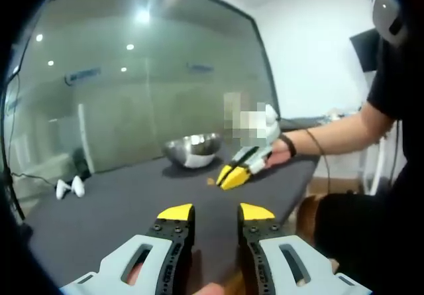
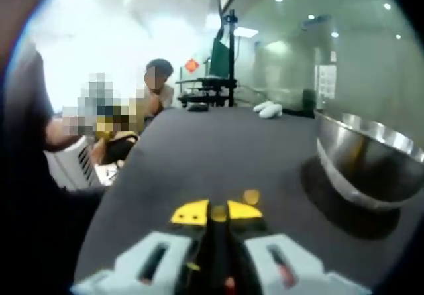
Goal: Pick up the QQ candy scattered on the table and place it into the stainless steel bowl on the table
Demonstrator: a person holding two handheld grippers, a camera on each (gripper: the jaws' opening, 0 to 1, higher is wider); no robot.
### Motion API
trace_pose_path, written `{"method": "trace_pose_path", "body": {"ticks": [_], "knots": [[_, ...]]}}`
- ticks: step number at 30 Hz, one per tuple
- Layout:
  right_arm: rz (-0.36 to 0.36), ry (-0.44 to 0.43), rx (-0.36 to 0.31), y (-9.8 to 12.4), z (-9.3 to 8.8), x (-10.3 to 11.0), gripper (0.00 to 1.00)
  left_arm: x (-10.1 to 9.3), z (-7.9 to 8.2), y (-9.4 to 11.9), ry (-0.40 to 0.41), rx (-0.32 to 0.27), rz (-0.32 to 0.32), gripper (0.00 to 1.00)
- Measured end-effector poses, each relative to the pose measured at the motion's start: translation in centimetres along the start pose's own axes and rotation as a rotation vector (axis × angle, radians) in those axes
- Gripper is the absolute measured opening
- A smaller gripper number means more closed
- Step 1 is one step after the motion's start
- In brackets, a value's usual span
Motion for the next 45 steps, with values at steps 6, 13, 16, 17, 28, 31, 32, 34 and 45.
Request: {"method": "trace_pose_path", "body": {"ticks": [6, 13, 16, 17, 28, 31, 32, 34, 45], "knots": [[-0.003, -0.006, -0.001, 0.1, -0.1, -0.2, 0.09, -0.1, 0.2, -0.1, -0.003, -0.003, -0.008, 0.27], [-0.003, -0.027, -0.005, 0.2, 0.0, -0.1, 0.09, -0.1, 0.2, 0.0, -0.006, -0.001, -0.001, 0.27], [-0.011, -0.033, -0.021, 0.7, 0.3, -0.2, 0.09, -0.1, 0.3, 0.0, -0.007, -0.005, -0.003, 0.27], [-0.015, -0.033, -0.027, 0.9, 0.5, -0.1, 0.09, -0.1, 0.4, 0.0, -0.007, -0.006, -0.003, 0.27], [-0.093, 0.03, -0.131, 5.0, 4.9, -0.9, 0.09, -0.1, 0.8, -0.5, -0.015, -0.022, -0.007, 0.27], [-0.142, 0.044, -0.189, 6.5, 6.4, -1.7, 0.09, -0.2, 0.8, -0.6, -0.013, -0.026, -0.008, 0.27], [-0.161, 0.048, -0.191, 6.9, 6.7, -2.1, 0.09, -0.2, 0.8, -0.7, -0.014, -0.025, -0.009, 0.27], [-0.204, 0.054, -0.203, 7.6, 7.6, -3.0, 0.09, -0.3, 0.9, -0.7, -0.015, -0.024, -0.011, 0.27], [-0.33, 0.069, -0.233, 9.0, 11.4, -8.9, 0.09, -0.5, 0.7, -0.7, -0.015, -0.015, -0.014, 0.27]]}}
Point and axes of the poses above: the point that each gripper's makers call its tool centre point, and the gripper's own axes: y roughly backward along the fingers, x roughly to its left, z roughly out of its top, the point moved 10 cm from there along y, roughly backward along the fingers, and after that the axes turned 1 degree about y, right-handed, at the moved point
